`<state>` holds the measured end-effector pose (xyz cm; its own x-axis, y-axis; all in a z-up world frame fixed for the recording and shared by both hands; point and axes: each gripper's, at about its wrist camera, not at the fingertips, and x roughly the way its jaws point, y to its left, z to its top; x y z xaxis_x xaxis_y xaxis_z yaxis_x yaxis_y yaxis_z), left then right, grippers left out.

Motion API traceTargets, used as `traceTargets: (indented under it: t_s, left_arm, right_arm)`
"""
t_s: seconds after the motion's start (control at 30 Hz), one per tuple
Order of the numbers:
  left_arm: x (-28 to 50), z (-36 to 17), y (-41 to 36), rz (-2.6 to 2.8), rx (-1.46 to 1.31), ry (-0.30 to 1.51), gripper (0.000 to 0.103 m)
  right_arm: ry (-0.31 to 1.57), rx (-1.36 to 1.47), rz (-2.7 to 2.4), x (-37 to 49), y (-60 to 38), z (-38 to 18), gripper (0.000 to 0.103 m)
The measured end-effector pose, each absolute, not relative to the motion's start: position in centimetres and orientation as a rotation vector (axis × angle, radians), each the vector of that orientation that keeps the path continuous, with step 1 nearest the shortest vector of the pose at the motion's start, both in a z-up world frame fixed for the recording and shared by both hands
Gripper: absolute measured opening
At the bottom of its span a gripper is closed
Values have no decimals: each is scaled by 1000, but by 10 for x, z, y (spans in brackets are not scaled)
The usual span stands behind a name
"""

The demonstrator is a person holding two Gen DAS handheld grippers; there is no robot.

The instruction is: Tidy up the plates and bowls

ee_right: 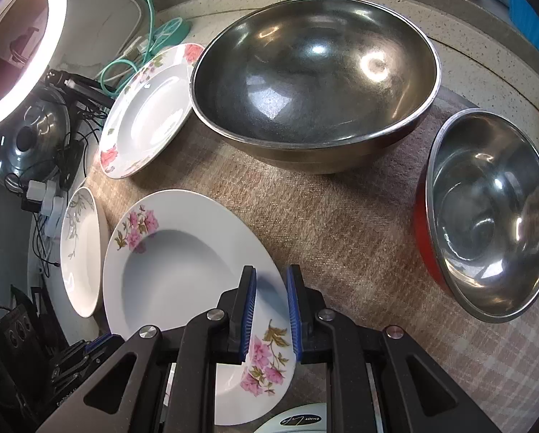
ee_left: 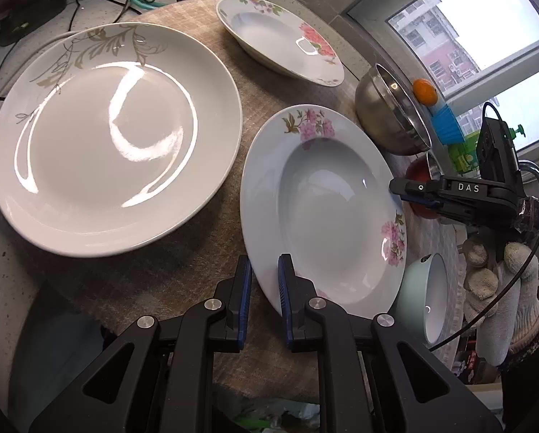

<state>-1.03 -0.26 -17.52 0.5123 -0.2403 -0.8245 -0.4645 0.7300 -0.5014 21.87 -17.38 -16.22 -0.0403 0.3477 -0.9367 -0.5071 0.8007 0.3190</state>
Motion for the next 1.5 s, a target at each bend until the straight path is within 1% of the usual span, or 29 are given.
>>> traceTargets:
  t_s: [1.5]
  left_arm:
    - [-34, -176, -1, 159, -762, 1067, 13]
  right_arm:
    - [1480, -195, 714, 196, -172, -163, 16]
